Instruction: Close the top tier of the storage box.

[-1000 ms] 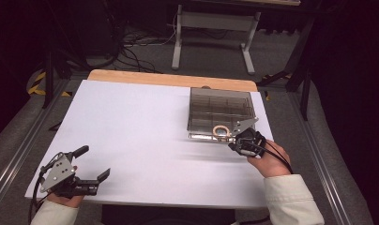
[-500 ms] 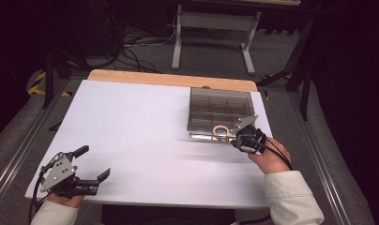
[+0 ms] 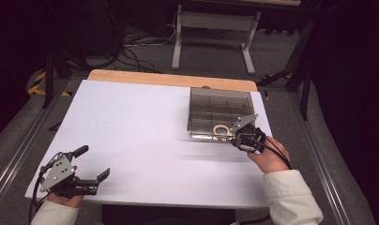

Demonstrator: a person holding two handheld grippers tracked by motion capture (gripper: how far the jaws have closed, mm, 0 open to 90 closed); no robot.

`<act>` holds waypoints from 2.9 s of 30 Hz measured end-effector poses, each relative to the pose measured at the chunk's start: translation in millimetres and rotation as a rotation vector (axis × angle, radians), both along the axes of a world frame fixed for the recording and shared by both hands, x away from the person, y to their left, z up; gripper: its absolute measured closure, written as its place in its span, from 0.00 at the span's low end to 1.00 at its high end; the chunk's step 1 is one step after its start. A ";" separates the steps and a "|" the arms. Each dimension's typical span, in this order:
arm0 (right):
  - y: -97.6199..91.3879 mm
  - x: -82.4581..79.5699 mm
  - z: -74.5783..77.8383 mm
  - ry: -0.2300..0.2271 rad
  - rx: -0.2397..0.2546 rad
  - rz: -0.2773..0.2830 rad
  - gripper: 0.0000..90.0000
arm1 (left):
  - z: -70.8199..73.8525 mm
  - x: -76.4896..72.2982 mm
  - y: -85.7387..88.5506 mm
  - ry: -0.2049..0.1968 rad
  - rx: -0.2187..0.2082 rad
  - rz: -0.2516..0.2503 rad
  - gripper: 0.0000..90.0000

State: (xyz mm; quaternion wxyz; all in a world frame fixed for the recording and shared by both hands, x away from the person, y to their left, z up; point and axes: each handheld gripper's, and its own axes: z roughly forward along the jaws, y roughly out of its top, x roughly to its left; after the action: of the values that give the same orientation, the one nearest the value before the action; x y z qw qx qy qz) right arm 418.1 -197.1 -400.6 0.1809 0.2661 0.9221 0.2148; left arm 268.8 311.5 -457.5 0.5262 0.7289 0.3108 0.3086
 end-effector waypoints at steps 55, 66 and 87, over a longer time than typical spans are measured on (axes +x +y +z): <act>3.4 38.0 -8.2 -0.197 0.148 -0.173 1.00 | 0.5 -0.3 0.4 -0.003 -0.016 -0.005 0.01; 6.5 41.4 -12.4 -0.228 0.165 -0.237 1.00 | 0.2 0.0 -0.2 0.001 -0.015 -0.003 0.01; -1.2 14.3 3.5 -0.215 0.207 -0.197 0.97 | 0.3 0.6 -0.5 0.001 -0.013 -0.005 0.01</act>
State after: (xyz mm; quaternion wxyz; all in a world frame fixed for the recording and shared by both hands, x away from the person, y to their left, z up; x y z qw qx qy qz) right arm 432.4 -198.3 -397.1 0.2705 0.3480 0.8399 0.3169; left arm 269.3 311.0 -457.2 0.5316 0.7263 0.3114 0.3049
